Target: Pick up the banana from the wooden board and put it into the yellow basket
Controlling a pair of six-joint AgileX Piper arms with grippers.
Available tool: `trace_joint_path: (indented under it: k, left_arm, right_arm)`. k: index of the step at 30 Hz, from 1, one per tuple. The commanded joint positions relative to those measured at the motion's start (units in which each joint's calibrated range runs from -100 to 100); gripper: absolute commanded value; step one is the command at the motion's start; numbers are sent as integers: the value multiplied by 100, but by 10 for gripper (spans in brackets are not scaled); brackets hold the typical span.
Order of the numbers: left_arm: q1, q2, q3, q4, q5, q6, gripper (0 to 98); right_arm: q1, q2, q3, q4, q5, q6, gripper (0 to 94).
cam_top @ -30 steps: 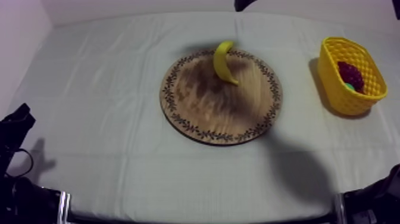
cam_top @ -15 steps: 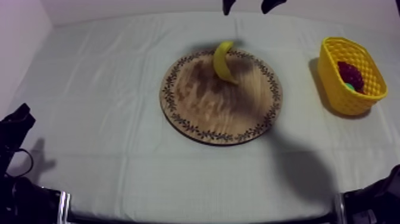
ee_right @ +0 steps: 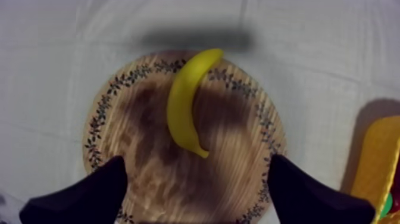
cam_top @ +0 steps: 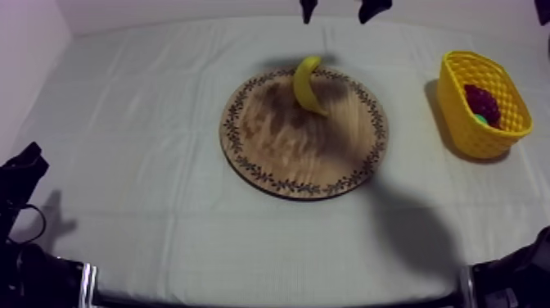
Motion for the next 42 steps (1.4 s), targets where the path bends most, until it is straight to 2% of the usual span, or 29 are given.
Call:
trace_joint_path:
  k: [1,12,22,32,37,42]
  left_arm:
    - [-2,2,-2,2,-1,-1,1]
    - [-2,2,-2,2,-1,-1,1]
    - [-2,2,-2,2,-1,-1,1]
    - [-2,2,-2,2,-1,-1,1]
    - [-2,2,-2,2,-1,-1,1]
    - [-2,2,-2,2,-1,-1,1]
  right_arm:
    - [-12,146,119,-63,-33,-35,788]
    - [-95,1173,209,-295,-340,-148,796]
    - [-95,2299,-907,-434,-463,-299,775]
    - [-32,3099,-1849,-448,-363,-400,750]
    - [-12,3265,-2062,-409,-367,-413,687]
    - [-21,3333,-2143,-391,-360,-394,534]
